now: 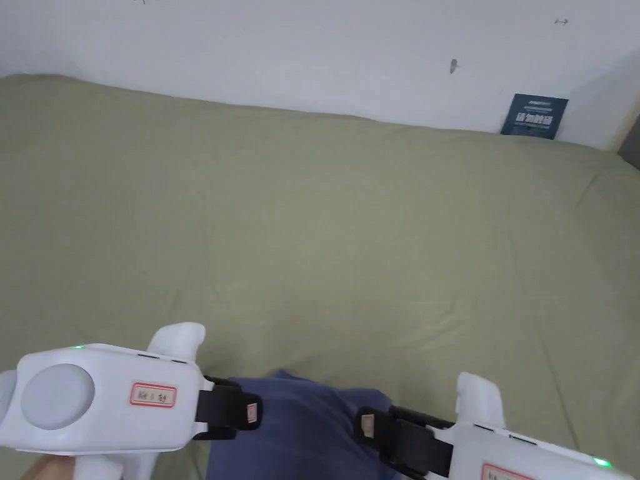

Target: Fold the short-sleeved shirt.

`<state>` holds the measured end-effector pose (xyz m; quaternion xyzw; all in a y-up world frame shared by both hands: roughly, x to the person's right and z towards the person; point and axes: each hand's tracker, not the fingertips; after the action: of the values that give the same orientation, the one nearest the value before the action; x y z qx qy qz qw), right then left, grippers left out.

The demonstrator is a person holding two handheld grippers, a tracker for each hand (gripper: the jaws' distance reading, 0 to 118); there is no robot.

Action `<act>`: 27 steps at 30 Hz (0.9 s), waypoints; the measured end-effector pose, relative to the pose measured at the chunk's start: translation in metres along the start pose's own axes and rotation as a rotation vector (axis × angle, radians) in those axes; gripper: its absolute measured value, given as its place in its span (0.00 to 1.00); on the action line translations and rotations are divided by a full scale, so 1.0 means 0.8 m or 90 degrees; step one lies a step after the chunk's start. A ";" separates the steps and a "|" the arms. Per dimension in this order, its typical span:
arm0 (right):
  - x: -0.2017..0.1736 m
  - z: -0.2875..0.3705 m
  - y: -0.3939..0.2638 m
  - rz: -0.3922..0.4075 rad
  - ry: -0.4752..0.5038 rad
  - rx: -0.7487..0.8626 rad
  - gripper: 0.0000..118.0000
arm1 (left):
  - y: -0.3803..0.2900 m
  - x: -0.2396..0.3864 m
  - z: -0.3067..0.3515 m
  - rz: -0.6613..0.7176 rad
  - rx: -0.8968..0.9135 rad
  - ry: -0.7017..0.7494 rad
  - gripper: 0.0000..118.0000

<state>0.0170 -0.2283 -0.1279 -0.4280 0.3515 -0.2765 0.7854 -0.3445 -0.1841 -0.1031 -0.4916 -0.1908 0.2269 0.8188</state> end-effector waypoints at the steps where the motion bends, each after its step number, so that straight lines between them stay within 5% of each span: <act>1: 0.019 -0.020 0.000 -0.035 0.025 -0.022 0.00 | 0.002 -0.015 0.003 0.015 -0.001 0.020 0.00; 3: 0.058 -0.051 -0.003 -0.086 0.068 -0.060 0.00 | 0.005 -0.043 0.004 0.029 -0.007 0.035 0.00; 6: 0.117 -0.077 -0.019 -0.173 0.021 -0.125 0.00 | 0.012 -0.073 -0.014 0.041 -0.044 0.019 0.02; 7: 0.136 -0.075 -0.023 -0.185 0.060 -0.116 0.00 | 0.014 -0.079 -0.020 0.042 -0.054 0.017 0.15; 8: 0.153 -0.070 -0.024 -0.253 0.148 -0.097 0.00 | 0.017 -0.082 -0.030 0.041 -0.066 0.002 0.44; 9: 0.158 -0.066 -0.025 -0.283 0.155 -0.089 0.00 | 0.019 -0.089 -0.037 0.043 -0.073 -0.027 0.92; 10: 0.158 -0.064 -0.024 -0.260 0.141 -0.088 0.00 | 0.022 -0.097 -0.047 0.060 -0.084 -0.060 1.00; 14: 0.158 -0.066 -0.022 -0.250 0.152 -0.104 0.00 | 0.020 -0.110 -0.109 0.140 -0.138 -0.146 1.00; 18: 0.158 -0.065 -0.025 -0.253 0.162 -0.102 0.00 | 0.019 -0.101 -0.123 0.115 -0.103 -0.266 0.98; 19: 0.155 -0.064 -0.024 -0.250 0.157 -0.101 0.00 | 0.016 -0.100 -0.130 0.147 -0.110 -0.298 0.86; 20: 0.150 -0.062 -0.023 -0.242 0.147 -0.101 0.00 | 0.018 -0.099 -0.127 0.145 -0.111 -0.252 0.61; 21: 0.143 -0.060 -0.022 -0.225 0.131 -0.099 0.00 | 0.015 -0.095 -0.131 0.110 -0.105 -0.151 0.21; 24: 0.115 -0.045 -0.018 -0.165 0.067 -0.088 0.00 | 0.021 -0.107 -0.125 0.176 -0.115 -0.202 0.21; 27: 0.076 -0.020 -0.011 -0.094 0.045 -0.060 0.00 | 0.032 -0.102 -0.089 0.133 -0.090 -0.155 0.21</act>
<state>0.0399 -0.2848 -0.1453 -0.4792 0.3593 -0.3319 0.7288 -0.3783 -0.2704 -0.1647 -0.5337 -0.2522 0.3546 0.7251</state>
